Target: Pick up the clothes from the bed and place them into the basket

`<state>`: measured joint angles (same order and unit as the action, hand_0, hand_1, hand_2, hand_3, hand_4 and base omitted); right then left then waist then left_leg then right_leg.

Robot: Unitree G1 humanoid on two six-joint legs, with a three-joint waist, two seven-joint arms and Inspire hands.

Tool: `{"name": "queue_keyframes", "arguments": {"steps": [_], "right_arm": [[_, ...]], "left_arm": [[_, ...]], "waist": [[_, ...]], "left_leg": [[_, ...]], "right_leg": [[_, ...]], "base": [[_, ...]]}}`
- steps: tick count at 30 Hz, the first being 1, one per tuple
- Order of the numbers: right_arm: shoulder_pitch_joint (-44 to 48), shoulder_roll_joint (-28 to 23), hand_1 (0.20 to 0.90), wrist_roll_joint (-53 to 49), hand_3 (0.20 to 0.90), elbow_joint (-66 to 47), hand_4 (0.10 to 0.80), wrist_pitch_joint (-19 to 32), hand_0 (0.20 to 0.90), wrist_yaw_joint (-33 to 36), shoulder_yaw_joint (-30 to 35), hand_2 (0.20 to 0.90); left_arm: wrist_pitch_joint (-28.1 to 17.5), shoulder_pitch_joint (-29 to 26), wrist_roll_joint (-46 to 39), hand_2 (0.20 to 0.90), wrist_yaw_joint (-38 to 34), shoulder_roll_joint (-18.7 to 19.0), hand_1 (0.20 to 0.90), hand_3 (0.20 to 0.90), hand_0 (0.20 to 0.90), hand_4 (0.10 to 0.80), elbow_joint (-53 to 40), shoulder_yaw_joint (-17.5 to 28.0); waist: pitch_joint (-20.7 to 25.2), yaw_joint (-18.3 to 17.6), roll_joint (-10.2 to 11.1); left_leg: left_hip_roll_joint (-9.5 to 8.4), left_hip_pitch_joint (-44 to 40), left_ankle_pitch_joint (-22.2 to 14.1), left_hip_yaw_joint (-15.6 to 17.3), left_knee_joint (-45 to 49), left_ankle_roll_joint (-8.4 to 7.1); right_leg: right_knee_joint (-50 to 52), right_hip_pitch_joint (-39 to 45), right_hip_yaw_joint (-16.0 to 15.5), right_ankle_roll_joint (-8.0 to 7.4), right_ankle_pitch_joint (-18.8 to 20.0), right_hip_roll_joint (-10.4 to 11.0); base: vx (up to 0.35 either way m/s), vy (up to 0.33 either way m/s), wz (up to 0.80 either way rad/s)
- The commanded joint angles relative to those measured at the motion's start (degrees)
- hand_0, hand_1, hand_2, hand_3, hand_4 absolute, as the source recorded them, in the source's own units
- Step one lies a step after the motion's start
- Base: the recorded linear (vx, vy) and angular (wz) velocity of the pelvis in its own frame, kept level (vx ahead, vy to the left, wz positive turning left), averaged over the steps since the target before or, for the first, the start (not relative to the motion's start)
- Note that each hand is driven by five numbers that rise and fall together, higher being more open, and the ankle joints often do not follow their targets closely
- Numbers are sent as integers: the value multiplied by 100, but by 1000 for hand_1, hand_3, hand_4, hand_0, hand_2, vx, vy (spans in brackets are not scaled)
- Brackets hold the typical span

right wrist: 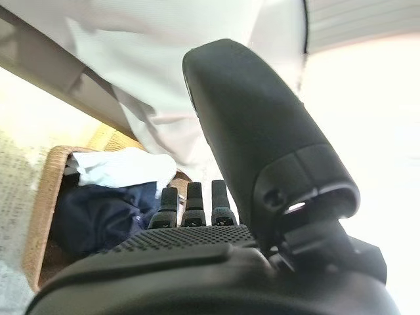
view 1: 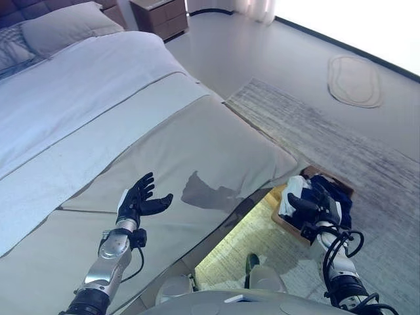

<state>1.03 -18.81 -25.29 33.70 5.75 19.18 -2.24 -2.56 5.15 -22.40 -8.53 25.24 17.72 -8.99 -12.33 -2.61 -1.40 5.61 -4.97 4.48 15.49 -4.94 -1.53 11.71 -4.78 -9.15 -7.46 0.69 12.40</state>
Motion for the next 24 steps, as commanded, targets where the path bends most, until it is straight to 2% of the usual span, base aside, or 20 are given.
{"name": "queue_keyframes", "arguments": {"steps": [1, 2, 3, 4, 6, 8, 9, 10, 11, 13, 14, 15, 16, 17, 19, 20, 24], "right_arm": [[868, -224, 900, 135, 900, -383, 800, 726, 900, -106, 76, 900], [943, -266, 900, 93, 900, -433, 800, 655, 900, -157, 57, 900], [972, -292, 900, 97, 900, -456, 800, 589, 900, -225, 43, 900], [947, -297, 900, 67, 900, -512, 800, 531, 900, -248, -5, 900], [794, -274, 900, 38, 900, -775, 800, 435, 900, -343, -106, 900], [534, -287, 900, 66, 900, -914, 800, 514, 900, -551, -58, 900], [484, -290, 900, 30, 900, -875, 800, 586, 900, -599, -28, 900], [406, -315, 900, 129, 900, -788, 800, 743, 900, -599, 42, 900], [400, -396, 900, 127, 900, -735, 800, 776, 900, -519, 44, 900], [516, -530, 900, 5, 900, -624, 800, 739, 900, -543, 61, 900], [539, -569, 900, -13, 900, -560, 800, 741, 900, -605, 100, 900], [534, -563, 900, -24, 900, -559, 800, 742, 900, -604, 102, 900], [499, -514, 900, -15, 900, -575, 800, 742, 900, -586, 88, 900], [400, -380, 900, -13, 900, -631, 800, 761, 900, -492, 62, 900], [328, -280, 900, -33, 900, -660, 800, 806, 900, -474, 79, 900], [340, -229, 900, -66, 900, -619, 800, 846, 900, -495, 101, 900], [299, -136, 900, -57, 900, -727, 800, 675, 900, -486, 49, 900]], "left_arm": [[-392, -619, 28, 900, -177, 168, 900, 900, 900, 800, -160, 299], [-368, -643, 37, 900, -219, 182, 900, 900, 900, 800, -154, 264], [-294, -616, 45, 900, -247, 191, 900, 900, 900, 800, -176, 289], [-292, -558, 66, 900, -278, 172, 900, 900, 900, 800, -142, 303], [-362, -394, -6, 900, -283, 98, 900, 900, 900, 800, -123, 375], [-500, -324, -74, 900, -178, -51, 900, 900, 900, 800, -33, 456], [-577, -346, -72, 900, -89, -102, 900, 900, 900, 800, 68, 461], [-689, -461, -40, 900, 105, -213, 900, 900, 900, 800, 266, 422], [-682, -528, -59, 900, 173, -259, 900, 900, 900, 800, 309, 356], [-667, -556, -123, 900, 175, -381, 900, 900, 900, 800, 309, 262], [-707, -563, -171, 900, 144, -441, 900, 900, 900, 800, 335, 221], [-708, -572, -183, 900, 151, -455, 900, 900, 900, 800, 341, 215], [-714, -582, -199, 900, 163, -480, 900, 900, 900, 800, 338, 211], [-728, -593, -254, 900, 189, -475, 900, 900, 900, 800, 273, 191], [-736, -624, -249, 900, 210, -481, 900, 900, 900, 800, 208, 159], [-732, -740, -308, 900, 103, -475, 900, 900, 900, 800, 143, 45], [-697, -743, -351, 900, 146, -477, 900, 900, 900, 800, 69, 32]], "waist": [[-23, 96, -112], [-16, 80, -109], [15, 110, -76], [32, 136, -52], [31, 111, -49], [-40, 77, -47], [-55, 51, -31], [-70, 9, 60], [-71, 7, 124], [-8, 59, 202], [60, 48, 226], [77, 37, 233], [127, 1, 203], [197, -83, 92], [215, -139, 45], [236, -129, -10], [311, -112, 12]], "left_leg": [[250, -199, -870, -843, 584, -101], [393, -173, -844, -900, 636, -169], [535, -131, -789, -825, 684, -251], [650, -57, -720, -789, 756, -318], [918, 11, -415, -775, 748, -402], [1194, 325, 555, -624, 849, -601], [1225, 410, 632, -483, 894, -604], [1147, 550, 492, -179, 1076, -549], [1001, 574, 297, -113, 1315, -512], [511, 534, -163, -276, 1834, -407], [230, 483, -478, -195, 2160, -338], [164, 450, -588, -166, 2208, -308], [3, 315, -779, -183, 2033, -233], [-122, 89, -899, -63, 1348, -147], [-96, -117, -855, 63, 953, -159], [-219, -136, -749, -133, 553, -147], [-291, -11, -745, -211, 572, -86]], "right_leg": [[-317, -64, 387, -65, 516, 295], [-269, -34, 430, -72, 263, 150], [-277, 61, 221, -44, 74, 69], [-223, 116, 100, 12, -64, 7], [76, 96, 67, 206, -400, -291], [-39, 298, -220, 445, -489, -544], [-105, 377, -320, 482, -489, -565], [-247, 551, -562, 527, -487, -509], [-333, 663, -736, 550, -480, -452], [-535, 715, -799, 574, -385, -392], [-680, 757, -827, 595, -337, -398], [-704, 766, -825, 595, -331, -404], [-718, 763, -762, 583, -330, -469], [-808, 755, -712, 530, -278, -617], [-1004, 797, -765, 478, -166, -657], [-1106, 792, -666, 459, -147, -778], [-1050, 716, -569, 448, -172, -809]], "base": [[-57, -509, 13], [-55, -529, 13], [-50, -496, 4], [-42, -474, -2], [-32, -400, -2], [-34, -349, -8], [-41, -378, 7], [-39, -347, 32], [-47, -337, 66], [-53, -230, 73], [-43, -167, 26], [-21, -105, -6], [1, -17, 12], [8, -1, 23], [-31, 10, 38], [-71, 15, 43], [-27, 15, 18]]}}
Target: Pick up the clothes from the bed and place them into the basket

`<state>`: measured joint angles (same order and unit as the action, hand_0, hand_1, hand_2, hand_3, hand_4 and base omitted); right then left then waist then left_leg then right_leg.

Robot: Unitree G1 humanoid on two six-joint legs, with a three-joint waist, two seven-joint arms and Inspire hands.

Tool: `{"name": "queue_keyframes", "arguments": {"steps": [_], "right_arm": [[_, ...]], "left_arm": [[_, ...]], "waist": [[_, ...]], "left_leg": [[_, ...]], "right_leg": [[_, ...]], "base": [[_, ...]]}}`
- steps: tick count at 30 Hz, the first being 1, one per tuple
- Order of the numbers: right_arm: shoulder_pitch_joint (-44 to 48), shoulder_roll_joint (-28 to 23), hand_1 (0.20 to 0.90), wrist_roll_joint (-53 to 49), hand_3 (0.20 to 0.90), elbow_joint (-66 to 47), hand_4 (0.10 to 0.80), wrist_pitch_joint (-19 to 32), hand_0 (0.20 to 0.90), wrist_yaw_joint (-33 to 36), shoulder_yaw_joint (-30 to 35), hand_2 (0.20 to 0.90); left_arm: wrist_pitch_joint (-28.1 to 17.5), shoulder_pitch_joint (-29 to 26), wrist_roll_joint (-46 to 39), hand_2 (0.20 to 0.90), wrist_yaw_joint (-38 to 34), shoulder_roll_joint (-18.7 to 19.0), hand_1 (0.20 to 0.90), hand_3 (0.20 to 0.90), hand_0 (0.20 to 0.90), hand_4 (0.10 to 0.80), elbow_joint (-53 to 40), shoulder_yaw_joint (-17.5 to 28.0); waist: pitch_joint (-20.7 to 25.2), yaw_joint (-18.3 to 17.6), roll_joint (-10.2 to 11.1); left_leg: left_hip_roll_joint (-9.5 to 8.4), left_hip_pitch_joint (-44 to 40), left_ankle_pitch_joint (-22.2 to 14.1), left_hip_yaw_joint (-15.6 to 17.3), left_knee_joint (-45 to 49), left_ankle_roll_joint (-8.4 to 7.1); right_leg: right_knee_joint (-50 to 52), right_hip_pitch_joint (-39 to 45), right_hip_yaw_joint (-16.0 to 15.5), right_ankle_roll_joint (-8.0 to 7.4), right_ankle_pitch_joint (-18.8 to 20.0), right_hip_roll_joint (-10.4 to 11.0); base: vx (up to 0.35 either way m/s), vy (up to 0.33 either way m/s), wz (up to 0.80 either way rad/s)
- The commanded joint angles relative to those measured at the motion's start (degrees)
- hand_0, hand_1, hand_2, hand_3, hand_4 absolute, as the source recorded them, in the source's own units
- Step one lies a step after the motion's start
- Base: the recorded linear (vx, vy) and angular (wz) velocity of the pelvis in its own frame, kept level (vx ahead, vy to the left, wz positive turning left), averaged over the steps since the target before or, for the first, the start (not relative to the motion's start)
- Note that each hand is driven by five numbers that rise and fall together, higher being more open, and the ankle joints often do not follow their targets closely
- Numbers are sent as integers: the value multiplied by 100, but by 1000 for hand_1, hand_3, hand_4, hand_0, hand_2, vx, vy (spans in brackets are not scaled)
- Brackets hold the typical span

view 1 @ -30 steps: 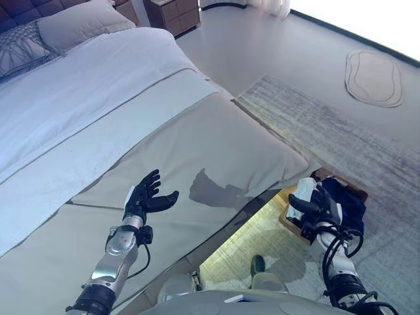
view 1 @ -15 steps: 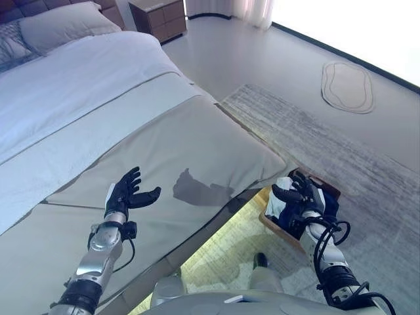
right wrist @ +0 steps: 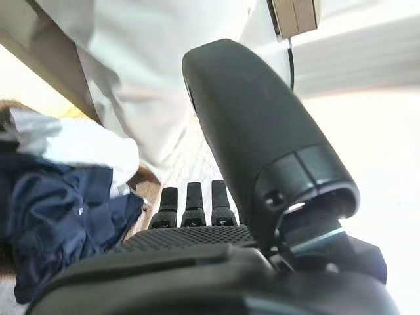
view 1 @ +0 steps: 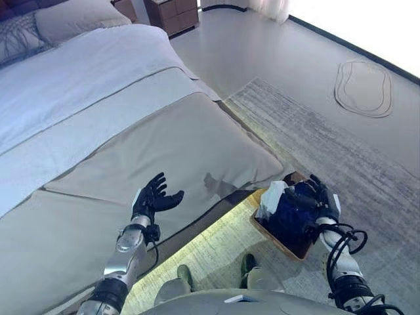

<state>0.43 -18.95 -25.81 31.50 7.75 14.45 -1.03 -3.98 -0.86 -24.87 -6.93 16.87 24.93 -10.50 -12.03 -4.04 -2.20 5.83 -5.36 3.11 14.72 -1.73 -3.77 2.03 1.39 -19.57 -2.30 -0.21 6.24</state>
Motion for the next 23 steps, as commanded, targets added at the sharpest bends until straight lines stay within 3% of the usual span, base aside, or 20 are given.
{"name": "queue_keyframes", "arguments": {"steps": [1, 7, 14, 23], "right_arm": [[280, -92, 900, 116, 900, -523, 800, 542, 900, -96, -98, 900], [231, -67, 900, 603, 900, -489, 800, 564, 900, -130, -282, 900], [265, -564, 900, 3653, 900, -910, 800, 262, 900, 266, -867, 900], [209, -561, 900, 3771, 900, -988, 800, 194, 900, 116, -1094, 900]], "left_arm": [[-574, -64, -135, 900, 9, 384, 900, 900, 900, 800, -704, 183], [-521, 129, -147, 900, 136, 322, 900, 900, 900, 800, -579, 245], [-488, 341, -20, 900, 13, 203, 900, 900, 900, 800, -357, 286], [-404, 431, 285, 900, 259, 181, 900, 900, 900, 800, -260, 267]], "waist": [[281, 52, 95], [346, 141, 95], [399, 286, 147], [389, 468, 210]], "left_leg": [[-292, 45, -628, -110, 308, 143], [-350, -59, -643, -163, 234, 170], [-384, -90, -691, -235, 274, 195], [-429, -66, -674, -409, 194, 228]], "right_leg": [[-76, 132, 445, -50, -102, -165], [-117, 299, 434, -32, -179, -186], [-124, 455, 350, -57, -250, -153], [-132, 516, 220, -90, -264, -145]], "base": [[-2, 18, 6], [30, 13, 3], [52, 13, 4], [8, -17, 14]]}}
